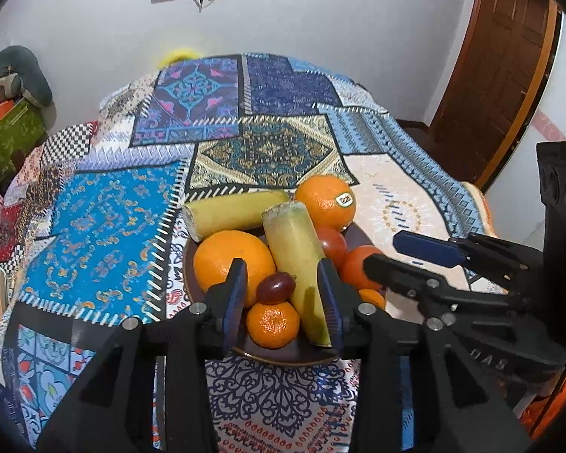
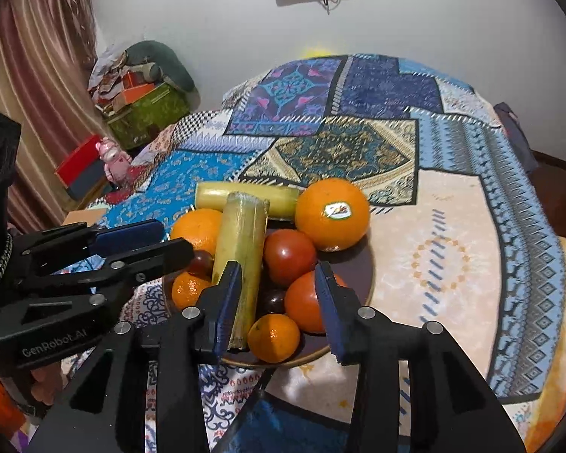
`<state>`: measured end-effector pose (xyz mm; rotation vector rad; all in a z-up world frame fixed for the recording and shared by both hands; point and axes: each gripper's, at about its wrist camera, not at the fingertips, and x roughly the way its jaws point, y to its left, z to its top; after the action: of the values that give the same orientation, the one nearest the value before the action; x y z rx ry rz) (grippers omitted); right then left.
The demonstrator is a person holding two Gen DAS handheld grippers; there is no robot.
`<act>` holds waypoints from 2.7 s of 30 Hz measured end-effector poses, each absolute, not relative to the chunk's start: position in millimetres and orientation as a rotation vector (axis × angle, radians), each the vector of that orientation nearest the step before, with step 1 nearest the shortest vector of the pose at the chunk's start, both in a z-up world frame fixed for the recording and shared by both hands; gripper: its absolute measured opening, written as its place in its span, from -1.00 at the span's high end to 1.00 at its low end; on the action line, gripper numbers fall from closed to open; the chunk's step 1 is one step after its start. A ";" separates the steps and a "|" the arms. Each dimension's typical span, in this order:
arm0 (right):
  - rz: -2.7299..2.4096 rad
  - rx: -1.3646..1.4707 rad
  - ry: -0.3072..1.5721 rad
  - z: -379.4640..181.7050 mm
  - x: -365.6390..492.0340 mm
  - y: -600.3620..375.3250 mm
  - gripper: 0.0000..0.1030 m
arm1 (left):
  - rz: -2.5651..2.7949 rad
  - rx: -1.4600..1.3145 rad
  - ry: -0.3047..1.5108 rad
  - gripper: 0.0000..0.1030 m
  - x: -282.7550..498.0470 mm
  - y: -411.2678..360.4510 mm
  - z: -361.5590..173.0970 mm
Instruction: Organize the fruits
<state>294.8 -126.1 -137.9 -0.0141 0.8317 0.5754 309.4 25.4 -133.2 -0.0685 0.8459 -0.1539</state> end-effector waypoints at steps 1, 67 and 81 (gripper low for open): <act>0.569 -0.012 0.822 -133.0 292.2 -128.1 0.28 | -0.152 -0.067 0.835 0.26 305.9 26.0 -128.4; 0.395 0.018 0.207 45.3 43.2 -163.1 -1.00 | -0.042 -0.033 0.190 -1.00 17.0 21.2 62.0; 0.387 0.009 0.204 46.1 40.0 -164.2 -1.00 | -0.052 -0.051 0.206 -1.00 19.4 22.3 63.7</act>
<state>40.0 -164.2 46.1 0.0093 0.2039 0.3867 19.4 22.3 63.7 -0.0506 0.2061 -0.0518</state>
